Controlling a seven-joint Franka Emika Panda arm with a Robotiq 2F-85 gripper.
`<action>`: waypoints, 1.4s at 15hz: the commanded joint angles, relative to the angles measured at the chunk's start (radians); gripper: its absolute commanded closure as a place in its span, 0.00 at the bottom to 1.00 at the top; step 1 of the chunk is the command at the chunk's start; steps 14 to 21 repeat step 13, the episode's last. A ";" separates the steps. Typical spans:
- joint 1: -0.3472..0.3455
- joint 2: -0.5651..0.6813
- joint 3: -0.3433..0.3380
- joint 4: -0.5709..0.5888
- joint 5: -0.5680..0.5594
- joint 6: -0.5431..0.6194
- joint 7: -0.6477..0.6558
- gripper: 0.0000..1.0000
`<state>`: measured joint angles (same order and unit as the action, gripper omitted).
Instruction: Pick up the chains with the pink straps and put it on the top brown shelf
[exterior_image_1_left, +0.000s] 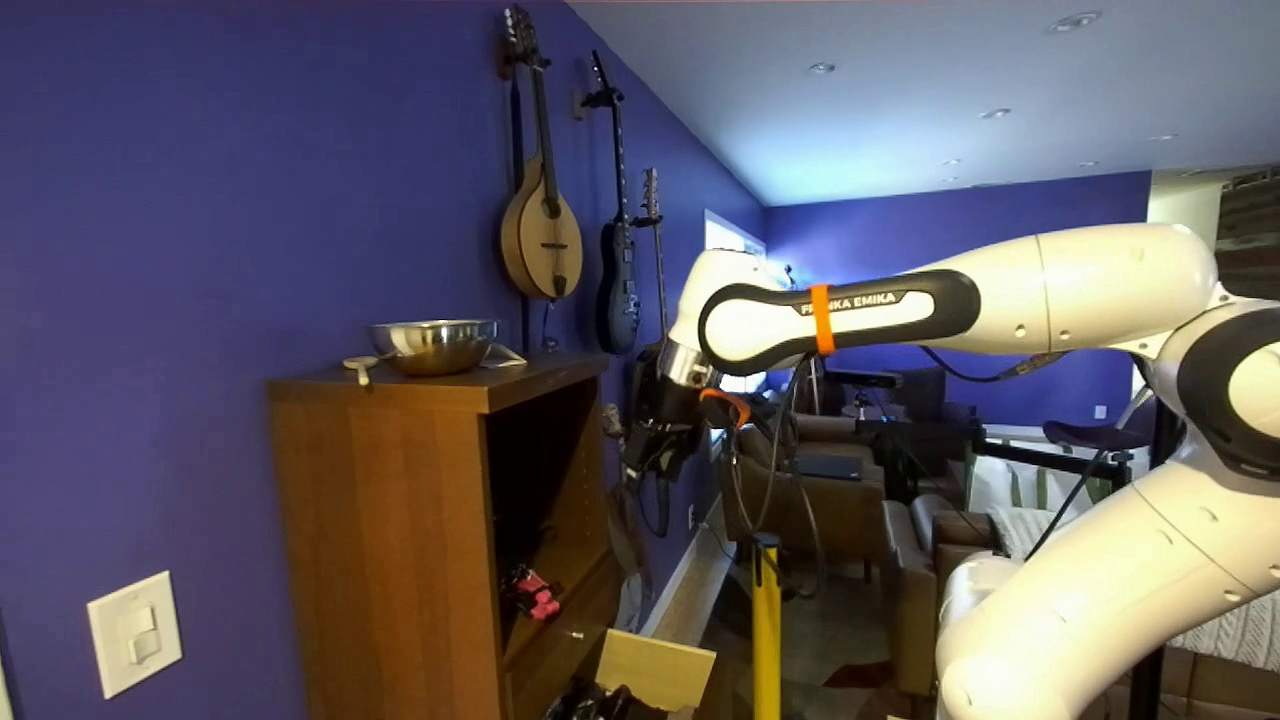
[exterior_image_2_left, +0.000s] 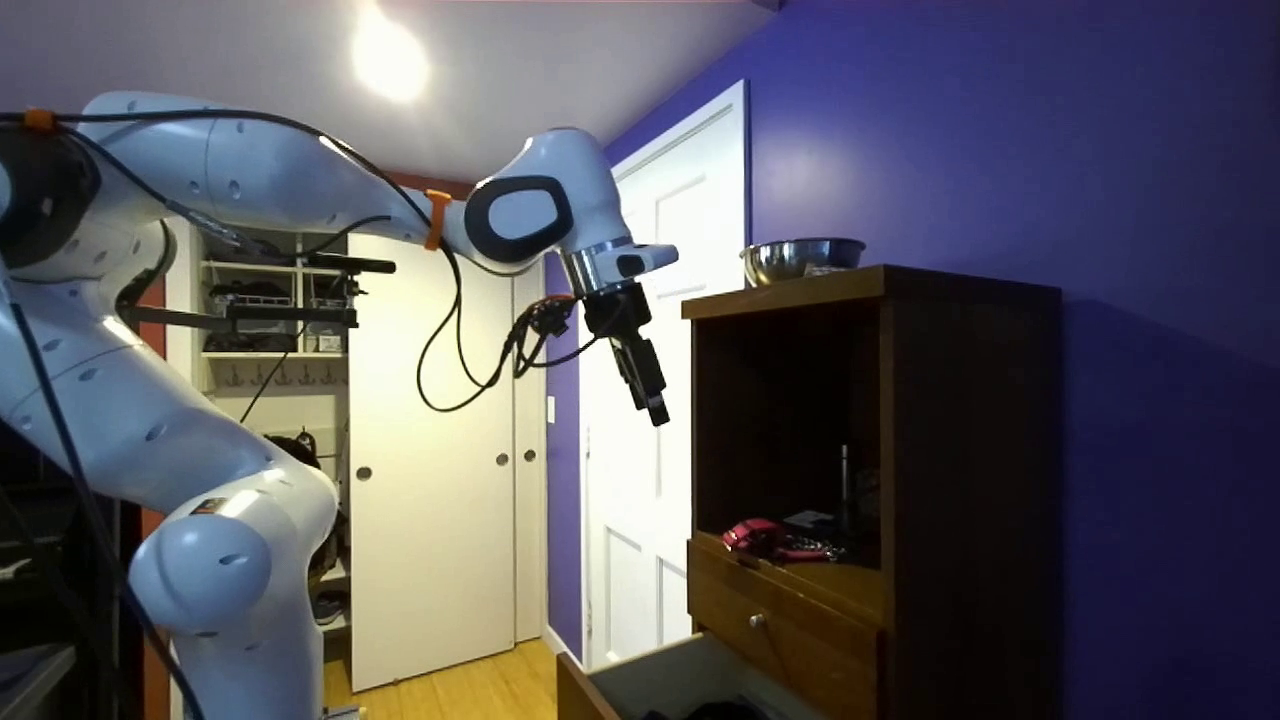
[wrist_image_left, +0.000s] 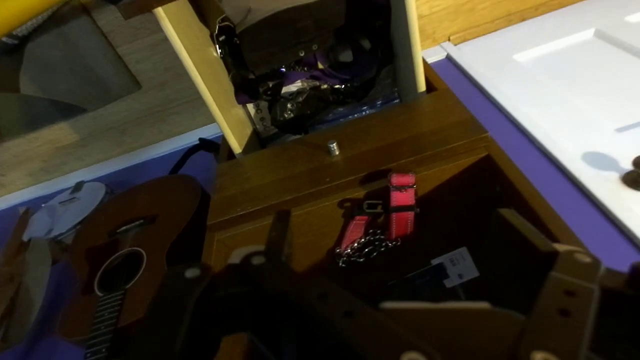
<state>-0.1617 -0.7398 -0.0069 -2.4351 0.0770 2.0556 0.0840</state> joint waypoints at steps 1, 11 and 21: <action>0.079 -0.046 -0.093 0.064 0.027 -0.168 -0.112 0.00; 0.059 -0.020 -0.059 0.037 -0.002 -0.101 -0.052 0.00; 0.059 -0.020 -0.059 0.037 -0.002 -0.101 -0.052 0.00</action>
